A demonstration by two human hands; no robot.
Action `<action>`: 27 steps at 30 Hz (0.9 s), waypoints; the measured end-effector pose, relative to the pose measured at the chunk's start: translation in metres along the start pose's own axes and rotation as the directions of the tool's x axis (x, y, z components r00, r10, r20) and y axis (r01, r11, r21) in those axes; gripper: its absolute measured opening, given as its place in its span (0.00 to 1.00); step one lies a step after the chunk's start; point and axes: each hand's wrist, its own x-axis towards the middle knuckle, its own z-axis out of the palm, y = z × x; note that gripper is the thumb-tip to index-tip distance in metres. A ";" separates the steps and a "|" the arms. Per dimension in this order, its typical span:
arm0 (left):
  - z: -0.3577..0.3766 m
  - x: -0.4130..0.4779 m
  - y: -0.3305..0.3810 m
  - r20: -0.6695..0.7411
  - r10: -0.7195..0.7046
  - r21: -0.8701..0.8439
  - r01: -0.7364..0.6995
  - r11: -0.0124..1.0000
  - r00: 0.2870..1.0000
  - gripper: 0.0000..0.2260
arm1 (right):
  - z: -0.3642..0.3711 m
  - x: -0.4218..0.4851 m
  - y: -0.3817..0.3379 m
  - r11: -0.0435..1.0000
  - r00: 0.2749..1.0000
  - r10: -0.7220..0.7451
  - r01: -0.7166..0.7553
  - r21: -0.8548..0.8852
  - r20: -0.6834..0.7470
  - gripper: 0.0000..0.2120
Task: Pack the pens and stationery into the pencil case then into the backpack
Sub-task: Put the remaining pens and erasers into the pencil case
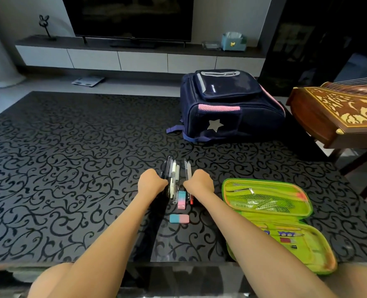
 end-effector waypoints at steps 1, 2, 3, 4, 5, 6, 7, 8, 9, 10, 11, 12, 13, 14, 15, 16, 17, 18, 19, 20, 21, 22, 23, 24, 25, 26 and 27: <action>0.001 0.000 0.004 0.007 -0.011 0.010 0.011 1.000 1.000 0.20 | -0.003 -0.002 0.005 1.000 1.000 -0.012 0.012 0.003 -0.008 0.08; 0.001 0.001 0.006 0.009 -0.018 0.031 0.018 0.999 1.000 0.19 | -0.006 -0.004 0.009 1.000 0.999 -0.028 0.029 0.004 -0.015 0.08; 0.001 0.001 0.008 0.007 -0.022 0.062 0.022 0.998 1.000 0.18 | -0.008 -0.006 0.013 0.999 0.999 -0.048 0.048 0.005 -0.020 0.08; 0.000 0.002 0.011 -0.003 -0.024 0.098 0.024 0.995 1.000 0.17 | -0.010 -0.008 0.019 0.997 0.997 -0.072 0.072 0.004 -0.023 0.07; -0.001 0.003 0.013 -0.021 -0.023 0.129 0.025 0.991 1.000 0.16 | -0.014 -0.010 0.025 0.995 0.995 -0.096 0.096 -0.002 -0.027 0.06; -0.001 0.003 0.015 -0.039 -0.017 0.157 0.023 0.987 0.999 0.16 | -0.020 -0.012 0.031 0.993 0.992 -0.118 0.118 -0.005 -0.037 0.08; -0.004 0.004 0.015 -0.055 -0.013 0.190 0.023 0.982 0.998 0.16 | -0.025 -0.016 0.036 0.990 0.988 -0.143 0.142 -0.016 -0.050 0.13; -0.005 0.002 0.016 -0.061 -0.007 0.219 0.020 0.976 0.998 0.16 | -0.034 -0.021 0.044 0.986 0.984 -0.165 0.163 -0.033 -0.069 0.16; -0.007 0.001 0.016 -0.068 -0.006 0.236 0.022 0.972 0.998 0.15 | -0.043 -0.027 0.052 0.981 0.977 -0.192 0.188 -0.054 -0.087 0.18; -0.009 -0.001 0.014 -0.074 0.000 0.249 0.019 0.968 0.997 0.15 | -0.052 -0.033 0.060 0.976 0.972 -0.213 0.207 -0.069 -0.103 0.19; -0.010 -0.004 0.013 -0.084 0.011 0.250 0.011 0.968 0.996 0.13 | -0.064 -0.041 0.071 0.974 0.967 -0.222 0.213 -0.081 -0.124 0.18; -0.011 -0.006 0.011 -0.104 0.028 0.242 -0.002 0.970 0.994 0.10 | -0.074 -0.048 0.083 0.970 0.961 -0.235 0.222 -0.099 -0.144 0.16; -0.013 -0.010 0.009 -0.127 0.045 0.228 -0.015 0.974 0.991 0.07 | -0.083 -0.055 0.096 0.964 0.956 -0.252 0.234 -0.128 -0.153 0.14; -0.013 -0.013 0.006 -0.154 0.064 0.213 -0.030 0.977 0.986 0.07 | -0.092 -0.063 0.110 0.952 0.948 -0.280 0.253 -0.173 -0.152 0.11; -0.014 -0.016 0.004 -0.182 0.087 0.204 -0.049 0.978 0.979 0.08 | -0.101 -0.071 0.124 0.930 0.938 -0.317 0.279 -0.238 -0.140 0.09; -0.016 -0.020 0.002 -0.210 0.111 0.189 -0.071 0.979 0.971 0.09 | -0.109 -0.077 0.138 0.897 0.926 -0.360 0.309 -0.316 -0.117 0.07; -0.017 -0.026 0.001 -0.230 0.134 0.164 -0.097 0.982 0.964 0.10 | -0.115 -0.085 0.153 0.855 0.917 -0.393 0.336 -0.395 -0.072 0.06; -0.019 -0.030 0.001 -0.243 0.157 0.131 -0.128 0.983 0.957 0.09 | -0.119 -0.089 0.165 0.804 0.907 -0.421 0.365 -0.469 -0.015 0.05; -0.018 -0.038 0.002 -0.233 0.178 0.102 -0.158 0.982 0.956 0.09 | -0.121 -0.094 0.177 0.760 0.903 -0.428 0.384 -0.524 0.041 0.05; -0.017 -0.046 0.005 -0.214 0.206 0.086 -0.191 0.978 0.955 0.08 | -0.122 -0.097 0.188 0.726 0.904 -0.417 0.392 -0.564 0.091 0.06; -0.015 -0.057 0.010 -0.191 0.233 0.067 -0.224 0.972 0.954 0.08 | -0.121 -0.100 0.196 0.701 0.907 -0.401 0.393 -0.595 0.127 0.07; -0.013 -0.067 0.015 -0.168 0.258 0.040 -0.255 0.966 0.951 0.09 | -0.119 -0.101 0.200 0.677 0.905 -0.398 0.402 -0.617 0.152 0.08; -0.011 -0.078 0.021 -0.139 0.283 0.013 -0.284 0.959 0.949 0.10 | -0.117 -0.102 0.202 0.656 0.898 -0.408 0.414 -0.631 0.165 0.09; -0.007 -0.091 0.028 -0.099 0.318 -0.007 -0.320 0.947 0.943 0.10 | -0.116 -0.103 0.205 0.640 0.891 -0.423 0.424 -0.640 0.166 0.09; -0.003 -0.102 0.035 -0.059 0.356 -0.027 -0.358 0.933 0.932 0.09 | -0.115 -0.105 0.205 0.622 0.882 -0.441 0.434 -0.652 0.167 0.09; 0.002 -0.112 0.041 -0.016 0.394 -0.054 -0.394 0.918 0.919 0.07 | -0.115 -0.107 0.206 0.596 0.876 -0.452 0.439 -0.673 0.170 0.08; 0.006 -0.120 0.046 0.015 0.429 -0.075 -0.427 0.901 0.903 0.04 | -0.115 -0.110 0.206 0.564 0.871 -0.458 0.440 -0.699 0.179 0.08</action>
